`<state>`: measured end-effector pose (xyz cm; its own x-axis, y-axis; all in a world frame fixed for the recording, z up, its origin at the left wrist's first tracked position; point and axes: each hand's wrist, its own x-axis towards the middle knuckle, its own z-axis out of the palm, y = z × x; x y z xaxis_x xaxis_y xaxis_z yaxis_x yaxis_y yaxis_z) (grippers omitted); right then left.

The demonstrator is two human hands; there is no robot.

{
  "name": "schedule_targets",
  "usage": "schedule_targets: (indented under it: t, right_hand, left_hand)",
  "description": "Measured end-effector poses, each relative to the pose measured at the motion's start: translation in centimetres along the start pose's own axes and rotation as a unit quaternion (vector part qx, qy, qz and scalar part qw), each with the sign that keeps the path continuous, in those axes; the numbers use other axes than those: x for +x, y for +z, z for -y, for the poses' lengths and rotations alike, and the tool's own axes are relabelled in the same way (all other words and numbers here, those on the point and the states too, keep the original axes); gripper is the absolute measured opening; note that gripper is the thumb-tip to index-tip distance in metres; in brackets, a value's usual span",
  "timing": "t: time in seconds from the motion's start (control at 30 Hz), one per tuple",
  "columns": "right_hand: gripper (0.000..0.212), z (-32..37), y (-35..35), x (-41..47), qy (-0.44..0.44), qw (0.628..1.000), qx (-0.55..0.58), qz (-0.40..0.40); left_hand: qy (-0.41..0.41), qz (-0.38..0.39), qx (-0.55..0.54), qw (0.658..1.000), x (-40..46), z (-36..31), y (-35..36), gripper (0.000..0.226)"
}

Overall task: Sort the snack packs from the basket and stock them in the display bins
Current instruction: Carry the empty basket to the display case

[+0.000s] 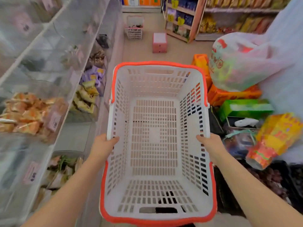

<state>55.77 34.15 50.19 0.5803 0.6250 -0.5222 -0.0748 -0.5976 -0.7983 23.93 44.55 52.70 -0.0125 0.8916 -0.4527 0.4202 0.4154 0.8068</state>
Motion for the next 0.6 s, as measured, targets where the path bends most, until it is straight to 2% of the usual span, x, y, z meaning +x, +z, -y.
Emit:
schedule_targets:
  t: [0.2,0.33,0.6]
  right_hand:
    - [0.031,8.8,-1.1,12.3,-0.007,1.0,0.009,0.017]
    - [0.025,14.2,-1.6,19.8,-0.006,1.0,0.015,0.025]
    - [0.034,23.9,2.4,34.5,-0.016,0.998,0.022,0.052]
  left_hand:
    - [0.013,-0.012,-0.024,1.0,9.4,-8.6,5.5,0.016]
    - [0.002,-0.031,-0.03,0.999,15.3,-13.7,8.5,0.011]
    - [0.009,-0.058,-0.007,0.998,30.6,-21.9,11.0,0.012]
